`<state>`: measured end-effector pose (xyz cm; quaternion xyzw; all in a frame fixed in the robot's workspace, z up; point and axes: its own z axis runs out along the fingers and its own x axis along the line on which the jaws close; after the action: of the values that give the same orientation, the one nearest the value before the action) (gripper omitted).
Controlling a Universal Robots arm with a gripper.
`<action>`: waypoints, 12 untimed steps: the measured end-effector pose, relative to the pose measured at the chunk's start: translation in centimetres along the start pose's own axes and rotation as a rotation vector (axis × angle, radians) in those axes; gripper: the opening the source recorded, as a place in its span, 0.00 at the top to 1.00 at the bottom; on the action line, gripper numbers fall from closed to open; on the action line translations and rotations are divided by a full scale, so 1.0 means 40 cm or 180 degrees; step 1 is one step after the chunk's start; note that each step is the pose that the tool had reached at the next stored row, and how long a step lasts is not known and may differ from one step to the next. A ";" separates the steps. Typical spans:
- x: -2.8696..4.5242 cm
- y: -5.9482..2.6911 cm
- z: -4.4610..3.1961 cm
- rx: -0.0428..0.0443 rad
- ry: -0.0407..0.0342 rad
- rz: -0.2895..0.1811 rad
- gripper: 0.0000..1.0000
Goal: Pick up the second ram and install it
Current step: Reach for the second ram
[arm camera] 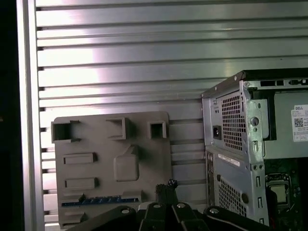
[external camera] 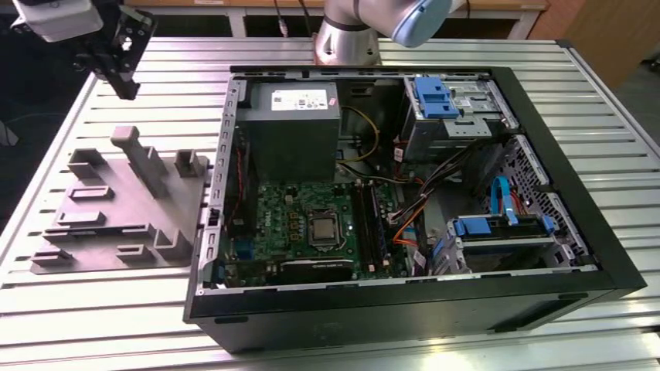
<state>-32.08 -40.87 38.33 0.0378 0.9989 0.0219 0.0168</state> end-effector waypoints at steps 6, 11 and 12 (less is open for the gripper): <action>0.020 -0.024 0.008 0.0000 0.0000 0.0000 0.90; 0.036 -0.042 0.023 0.0000 0.0000 0.0000 0.90; 0.040 -0.044 0.026 0.0000 0.0000 0.0000 0.90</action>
<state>-33.77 -42.48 37.16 0.0378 0.9989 0.0219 0.0168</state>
